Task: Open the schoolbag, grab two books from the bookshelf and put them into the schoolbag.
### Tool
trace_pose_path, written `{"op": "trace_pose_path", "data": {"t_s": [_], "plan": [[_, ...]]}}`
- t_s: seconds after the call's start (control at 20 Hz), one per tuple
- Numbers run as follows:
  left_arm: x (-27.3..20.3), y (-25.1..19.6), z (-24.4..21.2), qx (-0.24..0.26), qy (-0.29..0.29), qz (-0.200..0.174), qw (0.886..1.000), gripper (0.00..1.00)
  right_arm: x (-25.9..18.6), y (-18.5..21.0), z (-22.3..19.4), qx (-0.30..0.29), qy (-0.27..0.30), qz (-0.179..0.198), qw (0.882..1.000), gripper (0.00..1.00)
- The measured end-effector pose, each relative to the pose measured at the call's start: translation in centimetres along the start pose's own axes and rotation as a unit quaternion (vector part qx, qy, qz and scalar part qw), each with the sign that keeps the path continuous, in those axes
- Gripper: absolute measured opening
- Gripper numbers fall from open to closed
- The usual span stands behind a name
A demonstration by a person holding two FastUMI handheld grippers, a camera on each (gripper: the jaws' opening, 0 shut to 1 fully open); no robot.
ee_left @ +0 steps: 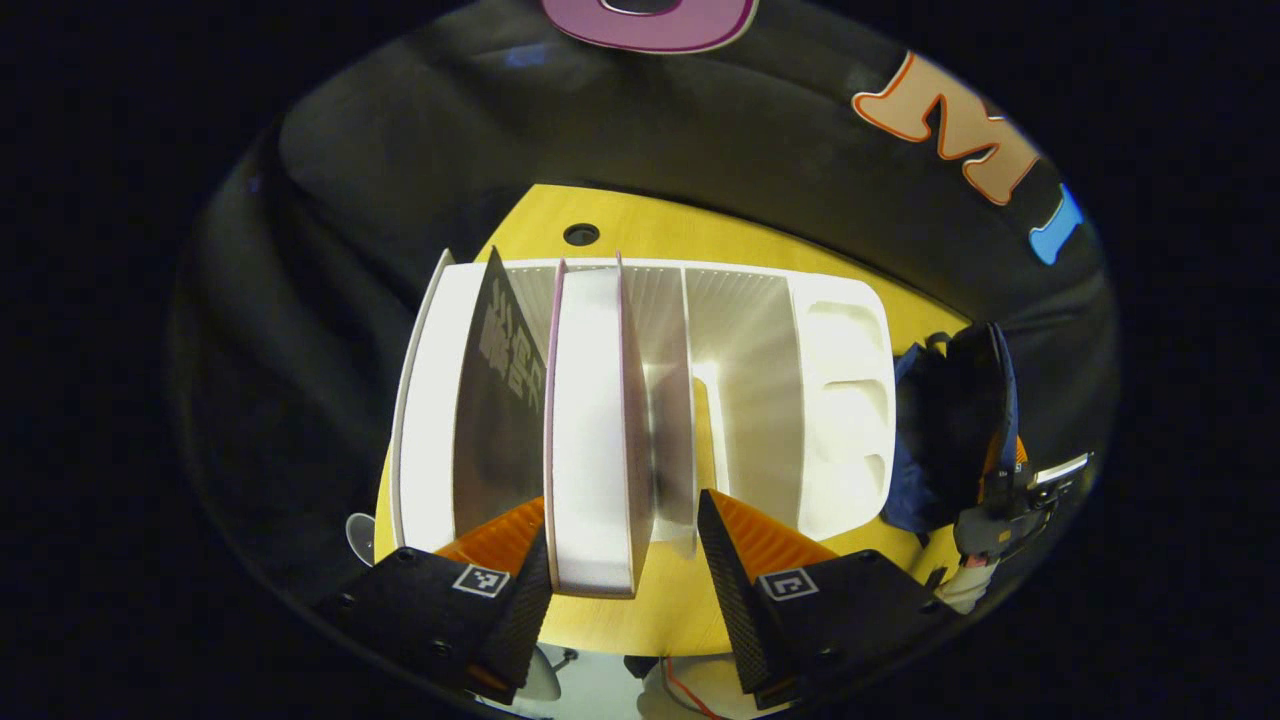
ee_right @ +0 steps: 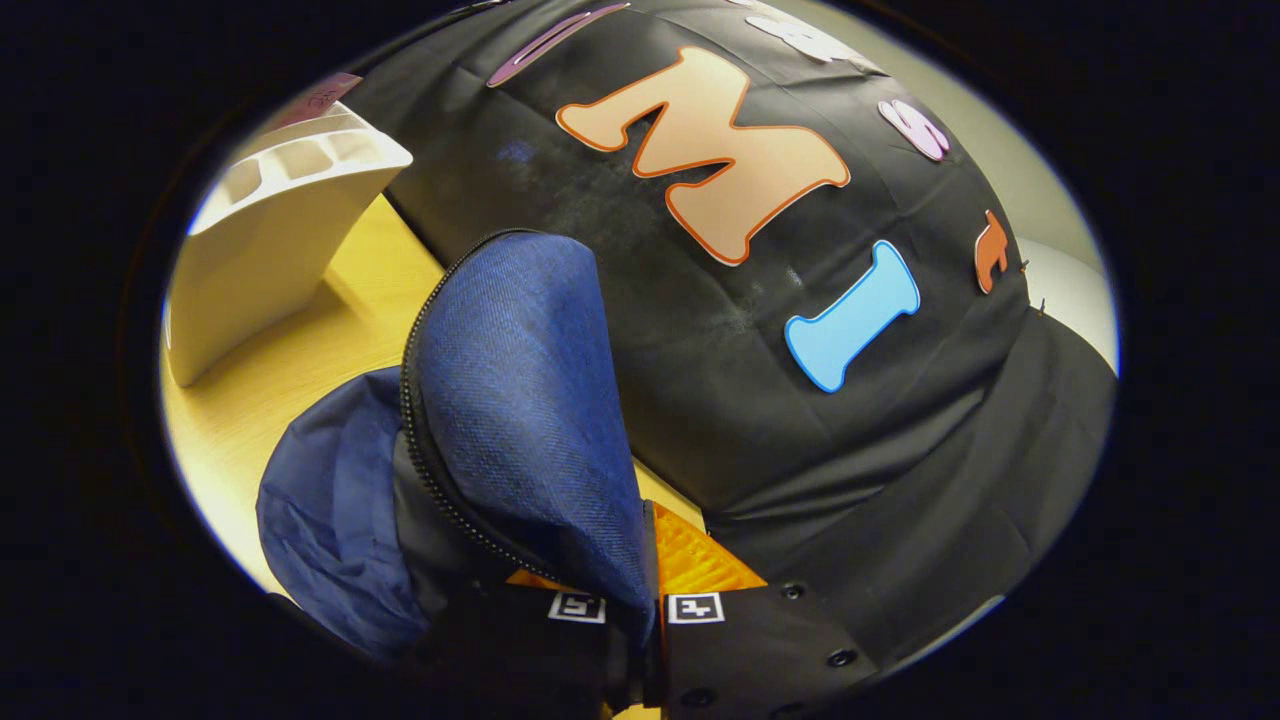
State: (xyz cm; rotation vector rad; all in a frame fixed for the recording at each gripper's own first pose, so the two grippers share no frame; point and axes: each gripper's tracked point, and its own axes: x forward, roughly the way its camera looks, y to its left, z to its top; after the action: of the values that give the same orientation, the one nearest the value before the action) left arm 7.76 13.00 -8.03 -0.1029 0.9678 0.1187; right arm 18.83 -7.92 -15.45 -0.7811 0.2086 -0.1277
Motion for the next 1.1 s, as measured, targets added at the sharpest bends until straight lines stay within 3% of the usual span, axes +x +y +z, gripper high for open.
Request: {"op": "trace_pose_path", "data": {"t_s": [0.2,0.4,0.45,0.55,0.65,0.8,0.85,1.1], "plan": [[1.9,0.3,0.8,0.008,0.047,-0.003,0.999,0.79,-0.1,0.2,-0.1,0.000,-0.002,0.003,1.000,0.06],[2.5,1.7,1.6,0.022,0.072,0.022,0.997,0.55,-0.1,0.0,-0.1,0.007,0.000,0.001,1.000,0.07],[2.7,1.3,1.6,0.023,0.081,0.022,0.996,0.54,-0.1,0.0,-0.1,0.008,0.000,0.001,1.000,0.06],[2.9,0.9,1.9,0.031,0.092,0.019,0.995,0.65,-0.2,0.1,-0.1,0.007,-0.001,0.002,1.000,0.06],[3.2,0.8,2.3,0.041,0.100,0.028,0.994,0.59,-0.2,0.3,-0.2,0.005,-0.002,0.004,1.000,0.06],[3.9,0.6,3.0,0.058,0.102,0.042,0.992,0.59,-0.3,0.4,-0.2,0.003,-0.003,0.006,1.000,0.06],[4.1,0.5,3.1,0.063,0.105,0.045,0.991,0.65,-0.3,0.4,-0.2,0.003,-0.003,0.006,1.000,0.06],[4.7,0.2,3.1,0.073,0.124,0.062,0.988,0.52,-0.2,0.4,-0.3,0.007,-0.002,0.005,1.000,0.06]]}}
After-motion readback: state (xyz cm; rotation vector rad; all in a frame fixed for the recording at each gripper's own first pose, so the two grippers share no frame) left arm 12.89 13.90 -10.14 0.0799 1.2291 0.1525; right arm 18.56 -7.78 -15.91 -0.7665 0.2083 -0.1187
